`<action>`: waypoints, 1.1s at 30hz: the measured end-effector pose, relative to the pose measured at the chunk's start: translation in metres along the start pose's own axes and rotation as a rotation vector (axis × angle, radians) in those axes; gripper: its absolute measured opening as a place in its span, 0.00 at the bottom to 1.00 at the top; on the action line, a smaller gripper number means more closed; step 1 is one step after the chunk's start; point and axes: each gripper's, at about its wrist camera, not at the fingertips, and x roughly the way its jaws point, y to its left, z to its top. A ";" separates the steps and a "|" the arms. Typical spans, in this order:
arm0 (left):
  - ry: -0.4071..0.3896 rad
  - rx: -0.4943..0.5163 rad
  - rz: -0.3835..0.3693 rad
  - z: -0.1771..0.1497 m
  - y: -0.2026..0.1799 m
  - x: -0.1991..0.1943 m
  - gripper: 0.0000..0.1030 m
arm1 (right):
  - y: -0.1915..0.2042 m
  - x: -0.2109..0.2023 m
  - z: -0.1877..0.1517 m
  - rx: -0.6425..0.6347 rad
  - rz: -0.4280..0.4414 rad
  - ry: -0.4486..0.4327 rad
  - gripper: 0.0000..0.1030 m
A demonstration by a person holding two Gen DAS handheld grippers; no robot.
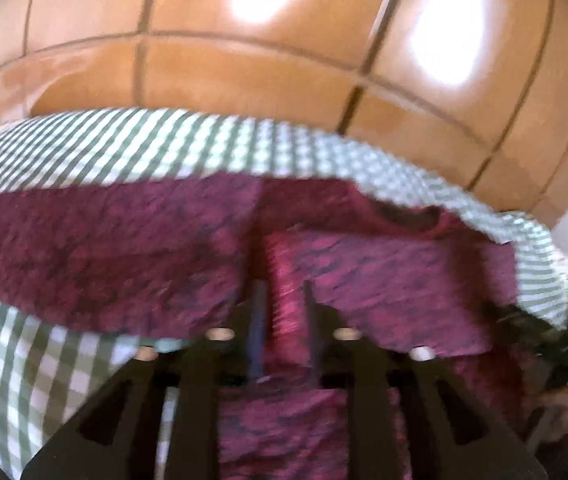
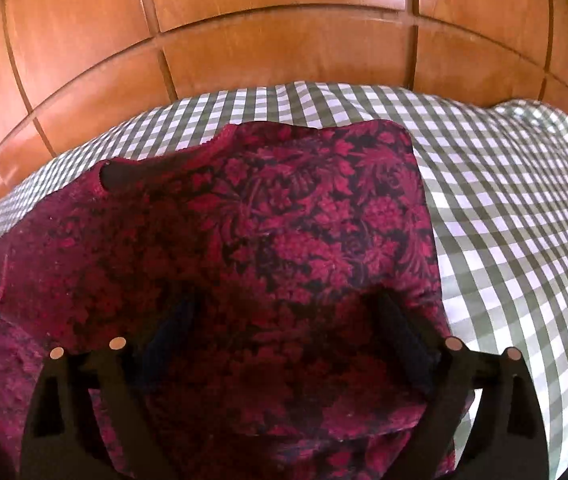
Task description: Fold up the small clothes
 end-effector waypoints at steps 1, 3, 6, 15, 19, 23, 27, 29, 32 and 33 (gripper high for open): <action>-0.020 0.006 -0.024 0.004 -0.008 -0.002 0.40 | 0.000 -0.001 0.000 -0.001 -0.002 -0.005 0.92; -0.024 0.034 -0.056 0.010 -0.022 0.004 0.42 | 0.003 -0.002 -0.003 -0.008 -0.005 -0.010 0.93; 0.079 0.057 -0.041 0.013 -0.035 0.043 0.42 | 0.008 -0.003 -0.001 -0.008 -0.004 -0.019 0.93; 0.147 0.045 0.012 0.005 -0.028 0.080 0.42 | 0.008 -0.001 -0.001 -0.029 -0.013 -0.016 0.96; 0.105 0.082 0.051 0.003 -0.033 0.053 0.53 | 0.015 -0.012 0.009 -0.045 -0.038 -0.004 0.96; 0.130 0.090 0.093 -0.008 -0.027 0.060 0.70 | 0.025 -0.016 0.026 -0.054 -0.055 -0.056 0.97; 0.151 0.011 0.050 -0.010 -0.012 0.072 0.78 | 0.026 0.026 0.032 -0.073 -0.082 0.042 0.98; 0.145 0.037 0.073 -0.012 -0.017 0.073 0.78 | 0.024 0.032 0.030 -0.071 -0.070 0.014 0.98; 0.149 0.029 0.066 -0.012 -0.016 0.072 0.78 | 0.025 0.031 0.030 -0.074 -0.078 0.004 0.98; 0.150 0.020 0.063 -0.011 -0.016 0.069 0.78 | 0.025 0.029 0.030 -0.076 -0.082 -0.001 0.98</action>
